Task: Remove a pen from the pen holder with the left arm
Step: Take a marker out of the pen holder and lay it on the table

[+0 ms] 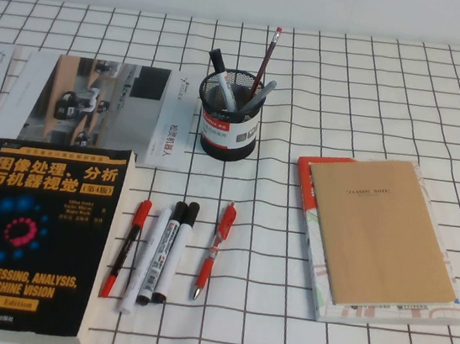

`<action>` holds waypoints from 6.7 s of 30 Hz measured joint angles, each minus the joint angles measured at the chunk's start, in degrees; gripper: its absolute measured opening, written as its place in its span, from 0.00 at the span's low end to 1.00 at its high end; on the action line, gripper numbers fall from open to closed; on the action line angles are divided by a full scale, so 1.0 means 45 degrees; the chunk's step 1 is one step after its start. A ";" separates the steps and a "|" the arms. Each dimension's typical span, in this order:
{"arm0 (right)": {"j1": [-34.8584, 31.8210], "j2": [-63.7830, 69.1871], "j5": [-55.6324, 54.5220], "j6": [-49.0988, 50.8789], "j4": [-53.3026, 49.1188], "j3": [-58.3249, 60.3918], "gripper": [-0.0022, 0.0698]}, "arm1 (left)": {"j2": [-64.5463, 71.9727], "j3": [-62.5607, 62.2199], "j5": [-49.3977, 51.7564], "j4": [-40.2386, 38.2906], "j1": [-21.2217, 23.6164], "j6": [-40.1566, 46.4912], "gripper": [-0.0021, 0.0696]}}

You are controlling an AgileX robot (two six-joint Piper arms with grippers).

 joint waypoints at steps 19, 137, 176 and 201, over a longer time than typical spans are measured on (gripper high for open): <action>0.0000 0.0000 0.0000 0.0000 0.0000 0.0000 0.01 | 0.0000 0.0000 -0.1289 -0.2499 0.0000 0.0975 0.03; 0.0000 0.0000 0.0000 0.0000 0.0000 0.0000 0.01 | 2.7154 -1.7299 -0.9916 1.0112 -0.6139 -0.1908 0.16; 0.0000 0.0000 0.0000 0.0000 0.0000 0.0000 0.01 | 2.7732 -1.8600 -0.8718 1.1166 -0.5989 -0.1926 0.76; 0.0000 0.0000 0.0000 0.0000 0.0000 0.0000 0.01 | 2.7609 -1.8911 -0.8933 1.1933 -0.5873 -0.2458 0.18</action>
